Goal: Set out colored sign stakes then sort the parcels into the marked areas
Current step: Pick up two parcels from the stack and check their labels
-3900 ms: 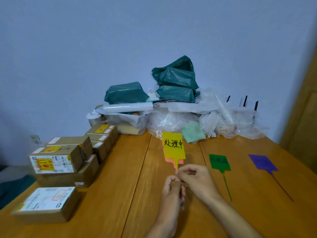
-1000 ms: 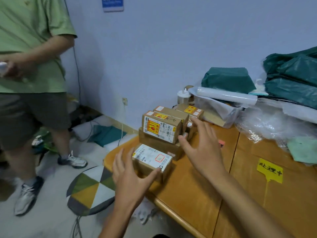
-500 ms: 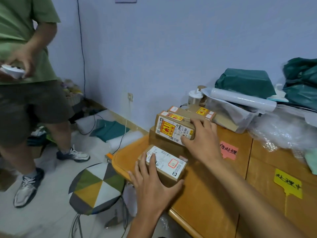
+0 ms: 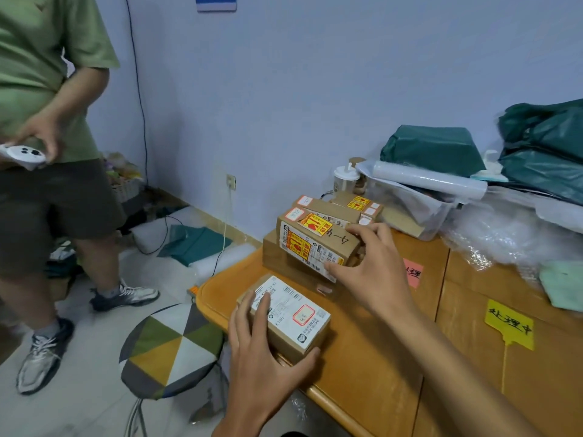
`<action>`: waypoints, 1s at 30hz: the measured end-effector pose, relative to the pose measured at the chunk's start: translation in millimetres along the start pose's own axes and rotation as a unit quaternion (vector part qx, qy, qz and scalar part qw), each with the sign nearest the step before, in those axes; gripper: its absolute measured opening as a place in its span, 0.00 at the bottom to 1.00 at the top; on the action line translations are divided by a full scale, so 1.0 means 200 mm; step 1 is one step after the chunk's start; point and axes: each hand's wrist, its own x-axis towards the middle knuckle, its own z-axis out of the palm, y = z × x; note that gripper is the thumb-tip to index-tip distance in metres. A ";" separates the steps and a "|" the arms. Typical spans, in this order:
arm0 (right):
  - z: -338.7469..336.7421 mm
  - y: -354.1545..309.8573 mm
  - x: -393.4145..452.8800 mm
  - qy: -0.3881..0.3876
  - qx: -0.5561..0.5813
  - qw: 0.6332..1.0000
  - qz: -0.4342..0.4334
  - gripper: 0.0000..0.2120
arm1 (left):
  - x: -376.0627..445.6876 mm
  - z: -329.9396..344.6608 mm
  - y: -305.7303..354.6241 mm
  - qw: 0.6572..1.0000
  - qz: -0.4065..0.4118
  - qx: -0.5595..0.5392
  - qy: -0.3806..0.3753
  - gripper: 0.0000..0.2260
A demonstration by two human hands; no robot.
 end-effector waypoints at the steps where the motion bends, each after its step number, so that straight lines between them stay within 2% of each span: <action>1: -0.03 0.00 -0.05 0.009 0.004 1.000 -0.004 0.37 | -0.02 -0.01 0.00 1.000 0.015 -0.004 0.003 0.54; 11: -0.38 0.18 -0.47 0.110 -0.033 0.993 -0.005 0.34 | -0.14 -0.19 0.25 0.985 0.170 -0.038 0.010 0.53; 16: -0.50 0.23 -0.68 0.204 -0.072 0.976 -0.011 0.31 | -0.15 -0.21 0.37 0.963 0.264 -0.043 -0.033 0.53; 20: -0.59 0.24 -0.83 0.283 -0.119 0.951 -0.037 0.29 | -0.13 -0.17 0.46 0.946 0.304 -0.064 -0.092 0.51; 23: -0.66 0.26 -0.90 0.310 -0.124 0.941 -0.048 0.27 | -0.12 -0.14 0.56 0.931 0.339 -0.074 -0.118 0.51; 30: -0.78 0.31 -0.99 0.345 -0.118 0.930 -0.049 0.28 | -0.14 -0.12 0.73 0.905 0.398 -0.088 -0.125 0.50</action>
